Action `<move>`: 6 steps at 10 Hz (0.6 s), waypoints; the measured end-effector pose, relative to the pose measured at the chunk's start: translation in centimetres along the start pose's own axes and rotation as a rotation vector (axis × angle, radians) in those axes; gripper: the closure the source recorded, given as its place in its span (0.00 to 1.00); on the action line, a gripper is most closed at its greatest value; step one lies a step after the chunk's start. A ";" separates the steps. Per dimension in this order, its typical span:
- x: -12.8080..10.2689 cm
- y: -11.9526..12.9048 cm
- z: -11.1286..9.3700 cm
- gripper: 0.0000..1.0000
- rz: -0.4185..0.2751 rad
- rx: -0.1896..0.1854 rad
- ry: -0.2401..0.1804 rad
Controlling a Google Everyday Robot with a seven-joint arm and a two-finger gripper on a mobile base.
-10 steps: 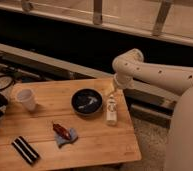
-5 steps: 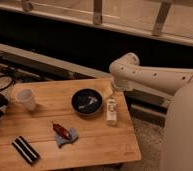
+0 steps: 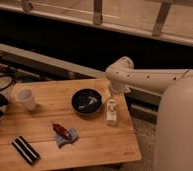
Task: Stand the bottle upright
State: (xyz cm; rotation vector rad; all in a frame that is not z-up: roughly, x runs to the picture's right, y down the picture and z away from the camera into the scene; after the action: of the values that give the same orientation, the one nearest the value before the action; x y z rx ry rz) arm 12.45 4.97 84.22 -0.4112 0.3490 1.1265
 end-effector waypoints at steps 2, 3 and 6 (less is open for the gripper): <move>-0.1 0.1 0.1 0.06 0.006 -0.005 0.001; -0.4 0.0 0.0 0.06 0.018 -0.017 -0.003; -1.4 0.3 1.6 0.06 0.048 -0.069 0.002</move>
State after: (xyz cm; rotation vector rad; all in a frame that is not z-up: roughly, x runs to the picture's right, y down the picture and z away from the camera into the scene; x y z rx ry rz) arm 11.76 4.75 86.25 -0.4668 0.3237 1.1880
